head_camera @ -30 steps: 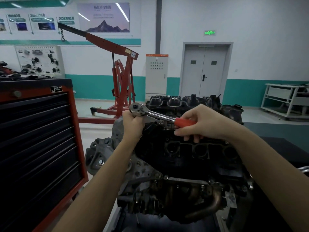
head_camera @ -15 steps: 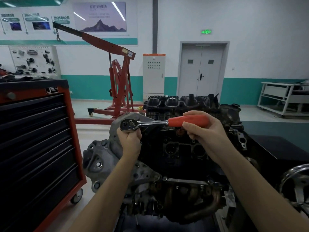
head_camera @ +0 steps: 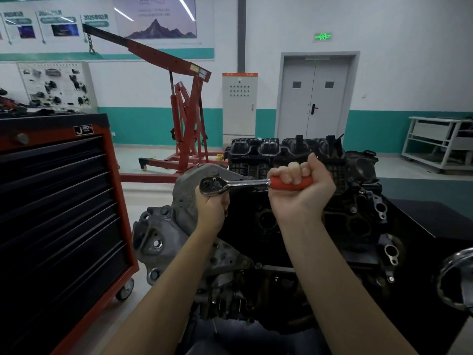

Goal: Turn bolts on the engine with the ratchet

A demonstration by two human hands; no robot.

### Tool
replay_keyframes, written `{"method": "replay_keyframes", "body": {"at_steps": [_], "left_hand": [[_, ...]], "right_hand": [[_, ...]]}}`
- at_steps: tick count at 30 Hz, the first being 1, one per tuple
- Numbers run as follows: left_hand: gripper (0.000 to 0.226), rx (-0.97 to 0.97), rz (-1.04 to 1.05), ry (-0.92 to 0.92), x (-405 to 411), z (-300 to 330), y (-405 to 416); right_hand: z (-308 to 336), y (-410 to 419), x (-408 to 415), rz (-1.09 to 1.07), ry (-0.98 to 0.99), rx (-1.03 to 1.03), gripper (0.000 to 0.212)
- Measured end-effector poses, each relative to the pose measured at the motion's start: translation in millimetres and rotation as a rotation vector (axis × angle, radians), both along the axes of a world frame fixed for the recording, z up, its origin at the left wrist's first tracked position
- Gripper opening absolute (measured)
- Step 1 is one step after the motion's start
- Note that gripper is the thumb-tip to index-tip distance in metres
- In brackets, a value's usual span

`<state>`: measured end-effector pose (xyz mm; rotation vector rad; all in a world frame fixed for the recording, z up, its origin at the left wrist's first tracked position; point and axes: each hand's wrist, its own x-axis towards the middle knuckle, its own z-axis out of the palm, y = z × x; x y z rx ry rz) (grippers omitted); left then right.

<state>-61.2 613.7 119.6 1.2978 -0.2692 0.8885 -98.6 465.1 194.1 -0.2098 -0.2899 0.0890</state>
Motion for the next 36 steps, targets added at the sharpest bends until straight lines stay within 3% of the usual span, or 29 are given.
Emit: {"method": "replay_keyframes", "body": {"at_steps": [5,10,15,19,24,27,30,33,36], "left_hand": [[0.024,0.171,0.104,0.104,0.5,-25.9,6.0],[0.039,0.240,0.214,0.164,7.7,-33.8,0.6],[0.037,0.104,0.271,0.284,10.8,-41.2,-1.8],[0.046,0.253,0.145,0.383,9.0,-39.7,-0.3],[0.056,0.407,0.015,0.347,8.9,-32.8,6.6],[0.053,0.348,-0.035,0.372,4.6,-33.5,9.0],[0.041,0.188,-0.008,0.358,0.2,-31.6,5.9],[0.042,0.242,0.069,0.308,-2.9,-28.0,-2.5],[0.054,0.301,0.085,0.283,-4.1,-31.7,-3.3]], "right_hand": [[-10.0,3.4,3.6,-0.036,0.177,0.034,0.043],[-6.7,0.8,12.6,-0.031,0.233,0.088,0.042],[-15.5,3.6,11.3,-0.004,-0.006,-0.047,0.035],[13.0,7.3,33.6,0.084,-0.093,-0.219,0.038],[43.4,22.8,52.8,0.229,-0.086,-0.426,0.039],[28.3,18.1,44.0,0.143,-0.011,-0.317,0.043],[-5.6,7.3,20.3,-0.031,0.135,-0.055,0.047],[-33.3,-0.9,-6.5,-0.121,0.257,0.147,0.047],[-54.3,-1.6,-28.0,-0.171,0.260,0.180,0.034]]}}
